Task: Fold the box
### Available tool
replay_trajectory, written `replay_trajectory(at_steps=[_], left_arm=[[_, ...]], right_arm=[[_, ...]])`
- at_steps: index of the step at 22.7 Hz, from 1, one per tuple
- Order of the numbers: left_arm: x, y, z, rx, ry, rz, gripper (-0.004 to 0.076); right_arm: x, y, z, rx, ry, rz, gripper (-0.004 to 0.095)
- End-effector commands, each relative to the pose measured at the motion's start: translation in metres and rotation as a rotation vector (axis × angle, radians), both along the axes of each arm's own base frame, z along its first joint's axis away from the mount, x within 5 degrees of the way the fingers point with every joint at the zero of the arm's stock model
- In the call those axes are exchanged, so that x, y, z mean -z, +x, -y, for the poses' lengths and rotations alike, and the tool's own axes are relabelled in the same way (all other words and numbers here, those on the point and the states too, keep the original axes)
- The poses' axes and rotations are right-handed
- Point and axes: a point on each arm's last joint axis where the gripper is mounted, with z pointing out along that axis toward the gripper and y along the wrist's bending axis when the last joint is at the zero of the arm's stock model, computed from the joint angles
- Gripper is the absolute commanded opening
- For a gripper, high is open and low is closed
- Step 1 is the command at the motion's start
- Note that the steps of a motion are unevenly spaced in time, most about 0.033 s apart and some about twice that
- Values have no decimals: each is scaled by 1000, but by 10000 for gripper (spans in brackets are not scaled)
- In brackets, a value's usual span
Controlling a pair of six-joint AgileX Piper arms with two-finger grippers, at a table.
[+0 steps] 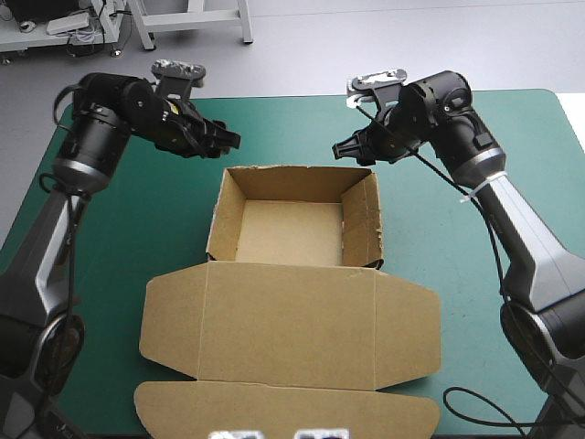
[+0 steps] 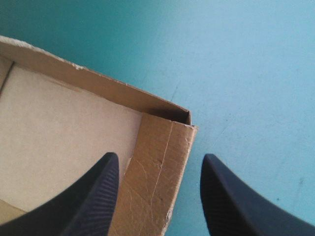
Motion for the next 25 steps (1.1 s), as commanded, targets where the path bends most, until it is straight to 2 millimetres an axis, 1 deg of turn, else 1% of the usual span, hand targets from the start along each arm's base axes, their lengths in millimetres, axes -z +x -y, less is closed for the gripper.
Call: replay_trajectory(at_steps=[1,4,7,10,11,12,13,14,15,16,17,18,19,24,25], left_arm=[[-65,-50,-14,4,-65,162,223],[-91,-81,-24,37,-62,262,-11],[-113,-113,-34,45,-80,342,-9],[-125,-135,-42,45,-95,395,-9],[-132,-148,-46,45,-104,425,-9],[-134,-153,-47,45,-107,434,-9],[-136,-163,-51,44,-111,447,-9],[-136,-167,-52,50,-104,451,-9],[-131,-174,-55,65,-78,447,-9],[-128,-178,-56,69,-72,442,-9],[-117,-183,-57,77,-54,412,-9],[-111,-185,-58,78,-49,392,-9],[-97,-189,-60,92,-25,358,-9],[-51,-202,-64,96,13,237,-9],[-39,-204,-65,97,22,204,-9]], right_arm=[[-42,-18,18,49,33,117,473],[-42,-15,27,109,93,94,473],[-39,-11,30,105,196,40,473],[-32,-4,29,101,230,4,473],[-26,0,27,104,221,-10,473],[-21,2,27,105,218,-24,473],[-8,4,27,112,196,-66,473],[0,5,27,117,176,-87,473],[22,7,31,130,128,-147,473],[31,7,31,127,113,-174,473],[48,5,31,107,86,-226,473],[55,4,30,92,85,-248,473],[68,3,27,77,100,-281,473],[100,-3,25,67,115,-372,471],[106,-6,23,31,118,-392,444]])
